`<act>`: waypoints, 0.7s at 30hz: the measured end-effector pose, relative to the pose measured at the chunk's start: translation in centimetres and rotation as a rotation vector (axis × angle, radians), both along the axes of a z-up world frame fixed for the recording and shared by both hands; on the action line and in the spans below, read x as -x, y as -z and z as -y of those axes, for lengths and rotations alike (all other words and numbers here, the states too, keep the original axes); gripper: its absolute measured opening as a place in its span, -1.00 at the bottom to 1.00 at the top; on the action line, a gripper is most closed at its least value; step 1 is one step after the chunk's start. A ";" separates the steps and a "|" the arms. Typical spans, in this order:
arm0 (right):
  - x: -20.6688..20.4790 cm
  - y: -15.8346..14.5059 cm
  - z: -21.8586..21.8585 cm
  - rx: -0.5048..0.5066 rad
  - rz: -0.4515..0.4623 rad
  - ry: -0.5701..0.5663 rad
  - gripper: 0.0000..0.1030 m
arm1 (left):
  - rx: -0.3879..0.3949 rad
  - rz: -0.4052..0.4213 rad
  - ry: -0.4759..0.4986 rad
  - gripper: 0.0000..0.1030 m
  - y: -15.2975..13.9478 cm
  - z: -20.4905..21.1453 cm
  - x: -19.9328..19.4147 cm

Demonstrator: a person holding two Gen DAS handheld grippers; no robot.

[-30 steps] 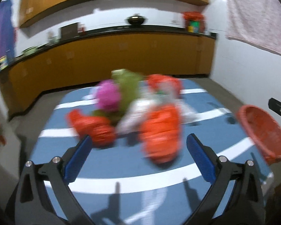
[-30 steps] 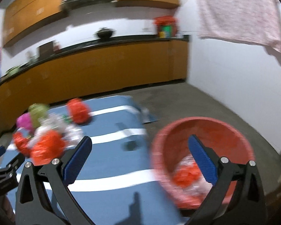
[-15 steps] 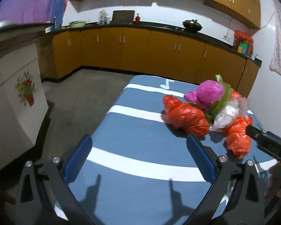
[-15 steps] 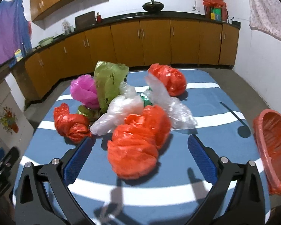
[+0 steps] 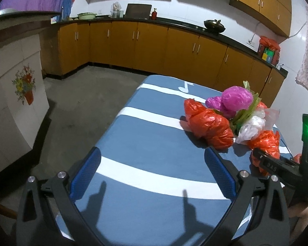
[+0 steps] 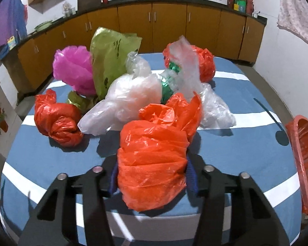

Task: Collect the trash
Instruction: 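Grasp a red bag on the table with the right tool, then grasp another red bag with the left tool while the right tool holds its red bag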

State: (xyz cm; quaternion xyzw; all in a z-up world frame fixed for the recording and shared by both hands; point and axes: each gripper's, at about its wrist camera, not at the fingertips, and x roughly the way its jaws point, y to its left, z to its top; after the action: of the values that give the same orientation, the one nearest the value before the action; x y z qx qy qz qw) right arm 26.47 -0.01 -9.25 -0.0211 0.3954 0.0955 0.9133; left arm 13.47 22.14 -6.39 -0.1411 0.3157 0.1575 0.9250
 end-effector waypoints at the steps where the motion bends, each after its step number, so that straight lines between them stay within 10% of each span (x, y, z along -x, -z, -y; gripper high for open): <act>1: 0.3 -0.2 0.5 -0.008 0.002 0.001 -0.07 | 0.005 -0.002 0.006 0.92 0.1 0.2 -0.3; 21: 5.3 -1.8 12.3 -0.028 0.063 0.148 -0.08 | 0.096 -0.086 0.082 0.90 1.3 4.4 -12.8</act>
State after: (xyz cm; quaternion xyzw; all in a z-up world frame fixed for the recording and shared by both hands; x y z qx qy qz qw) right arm 21.21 -12.33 -7.42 0.0182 0.3658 0.0324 0.9300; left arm 26.25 17.76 -7.66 -0.1654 0.3680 0.1100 0.9084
